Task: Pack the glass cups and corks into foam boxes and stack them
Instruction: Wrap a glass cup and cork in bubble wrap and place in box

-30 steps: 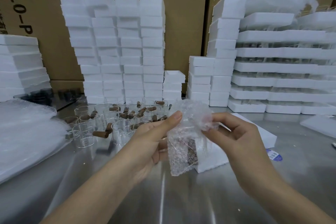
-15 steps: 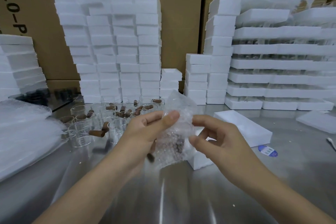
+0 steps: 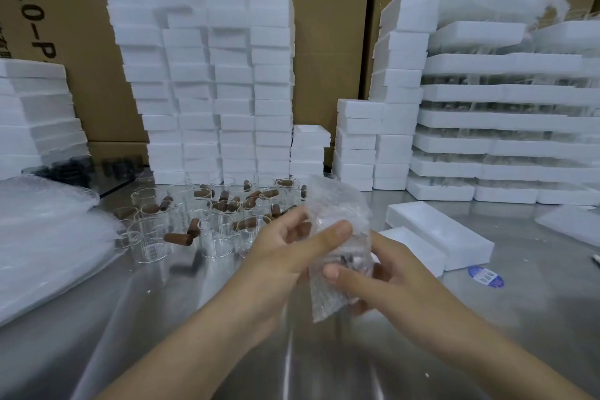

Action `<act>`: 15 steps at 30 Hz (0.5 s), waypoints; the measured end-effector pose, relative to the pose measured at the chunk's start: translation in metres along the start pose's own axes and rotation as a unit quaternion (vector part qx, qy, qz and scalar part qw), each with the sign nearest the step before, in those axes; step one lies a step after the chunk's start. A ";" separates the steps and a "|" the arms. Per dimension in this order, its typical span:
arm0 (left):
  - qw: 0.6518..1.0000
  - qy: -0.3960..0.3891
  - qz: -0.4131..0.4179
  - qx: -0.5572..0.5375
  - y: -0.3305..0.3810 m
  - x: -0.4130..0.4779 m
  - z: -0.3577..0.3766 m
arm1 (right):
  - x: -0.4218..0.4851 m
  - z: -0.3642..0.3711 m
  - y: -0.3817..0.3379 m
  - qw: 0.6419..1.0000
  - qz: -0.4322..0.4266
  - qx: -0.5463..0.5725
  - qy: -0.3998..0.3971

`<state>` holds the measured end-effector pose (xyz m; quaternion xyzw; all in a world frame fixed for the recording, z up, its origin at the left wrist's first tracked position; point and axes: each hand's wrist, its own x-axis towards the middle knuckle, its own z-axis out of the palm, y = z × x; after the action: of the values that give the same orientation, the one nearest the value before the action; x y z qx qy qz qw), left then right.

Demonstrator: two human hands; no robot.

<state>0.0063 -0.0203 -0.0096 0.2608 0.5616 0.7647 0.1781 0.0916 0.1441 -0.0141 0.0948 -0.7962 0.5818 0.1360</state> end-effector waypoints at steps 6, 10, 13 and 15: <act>0.992 -0.011 0.028 0.124 0.009 0.001 -0.005 | 0.007 -0.023 -0.004 0.997 -0.006 -0.059 0.044; 0.987 0.054 0.035 0.144 0.012 0.006 -0.010 | 0.010 -0.036 -0.006 0.990 -0.030 -0.062 0.120; 0.964 0.088 0.069 0.243 0.002 0.006 -0.010 | 0.013 -0.052 -0.004 0.976 -0.023 -0.046 0.212; 0.905 0.036 0.123 0.407 -0.009 0.000 -0.009 | 0.015 -0.061 -0.001 0.963 -0.014 -0.039 0.267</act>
<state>0.0007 -0.0242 -0.0202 0.3499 0.7935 0.4944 -0.0591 0.0841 0.2021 0.0087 -0.0578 -0.7520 0.5524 0.3551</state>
